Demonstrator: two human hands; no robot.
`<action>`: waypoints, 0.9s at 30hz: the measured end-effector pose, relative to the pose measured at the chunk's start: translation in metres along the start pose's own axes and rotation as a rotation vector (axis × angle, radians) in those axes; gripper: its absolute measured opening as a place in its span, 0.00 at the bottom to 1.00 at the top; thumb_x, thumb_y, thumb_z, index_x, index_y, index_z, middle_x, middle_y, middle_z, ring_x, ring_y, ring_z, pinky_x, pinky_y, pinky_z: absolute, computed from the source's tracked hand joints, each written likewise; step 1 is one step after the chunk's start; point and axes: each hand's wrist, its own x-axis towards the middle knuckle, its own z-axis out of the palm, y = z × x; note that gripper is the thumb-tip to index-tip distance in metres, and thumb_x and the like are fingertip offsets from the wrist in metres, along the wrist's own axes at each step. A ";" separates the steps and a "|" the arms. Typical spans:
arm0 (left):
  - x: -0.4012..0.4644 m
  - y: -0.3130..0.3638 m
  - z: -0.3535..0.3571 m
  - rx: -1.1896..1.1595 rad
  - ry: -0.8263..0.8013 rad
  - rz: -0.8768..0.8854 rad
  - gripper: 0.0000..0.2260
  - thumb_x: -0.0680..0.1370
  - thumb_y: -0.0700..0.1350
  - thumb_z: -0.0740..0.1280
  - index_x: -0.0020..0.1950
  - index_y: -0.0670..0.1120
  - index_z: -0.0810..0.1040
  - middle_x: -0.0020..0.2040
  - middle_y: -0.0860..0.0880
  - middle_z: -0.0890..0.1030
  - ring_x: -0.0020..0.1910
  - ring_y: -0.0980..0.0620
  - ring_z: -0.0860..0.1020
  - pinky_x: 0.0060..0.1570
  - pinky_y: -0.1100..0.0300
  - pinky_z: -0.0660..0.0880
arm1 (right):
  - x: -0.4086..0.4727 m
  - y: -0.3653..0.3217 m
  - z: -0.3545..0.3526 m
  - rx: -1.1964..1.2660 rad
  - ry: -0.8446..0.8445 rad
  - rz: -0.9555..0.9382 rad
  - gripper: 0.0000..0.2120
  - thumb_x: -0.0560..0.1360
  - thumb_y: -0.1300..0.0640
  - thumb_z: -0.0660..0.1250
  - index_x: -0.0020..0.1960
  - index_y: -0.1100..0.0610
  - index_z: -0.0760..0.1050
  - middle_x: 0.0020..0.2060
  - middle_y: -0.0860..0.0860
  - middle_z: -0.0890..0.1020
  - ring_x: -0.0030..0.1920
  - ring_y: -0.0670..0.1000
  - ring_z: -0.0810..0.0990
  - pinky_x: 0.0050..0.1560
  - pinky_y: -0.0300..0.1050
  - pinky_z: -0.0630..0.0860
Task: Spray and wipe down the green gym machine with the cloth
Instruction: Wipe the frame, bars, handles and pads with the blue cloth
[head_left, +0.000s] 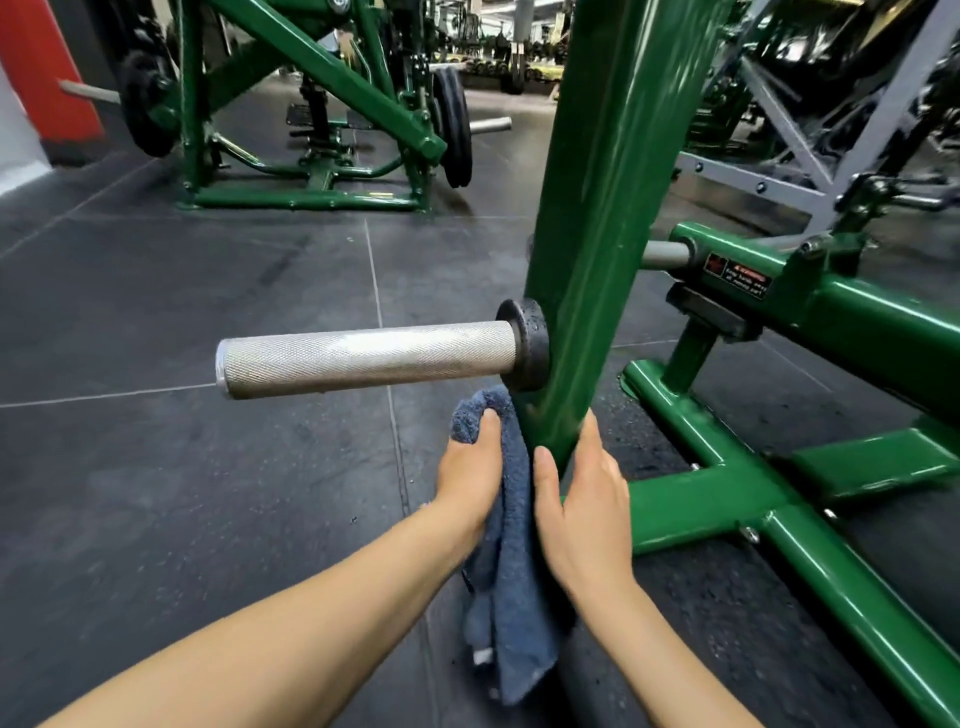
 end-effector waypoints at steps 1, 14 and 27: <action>-0.009 0.000 0.001 -0.010 -0.016 0.010 0.29 0.69 0.67 0.61 0.60 0.50 0.78 0.54 0.48 0.83 0.54 0.46 0.81 0.62 0.49 0.74 | -0.002 -0.001 0.000 0.020 -0.002 0.021 0.33 0.76 0.43 0.52 0.77 0.57 0.54 0.66 0.55 0.75 0.65 0.57 0.71 0.64 0.53 0.67; -0.090 0.025 0.017 -0.183 -0.299 -0.155 0.18 0.79 0.54 0.64 0.58 0.41 0.80 0.53 0.39 0.83 0.52 0.43 0.82 0.57 0.52 0.77 | -0.029 -0.011 -0.056 0.718 -0.147 0.120 0.32 0.60 0.34 0.68 0.60 0.48 0.75 0.52 0.39 0.82 0.53 0.36 0.79 0.53 0.31 0.74; -0.084 0.084 -0.016 0.615 0.275 1.232 0.14 0.67 0.42 0.54 0.47 0.45 0.75 0.47 0.49 0.76 0.46 0.46 0.72 0.46 0.51 0.68 | 0.035 -0.076 -0.061 0.322 0.387 -0.145 0.38 0.68 0.43 0.64 0.75 0.48 0.54 0.74 0.58 0.61 0.73 0.55 0.61 0.71 0.46 0.58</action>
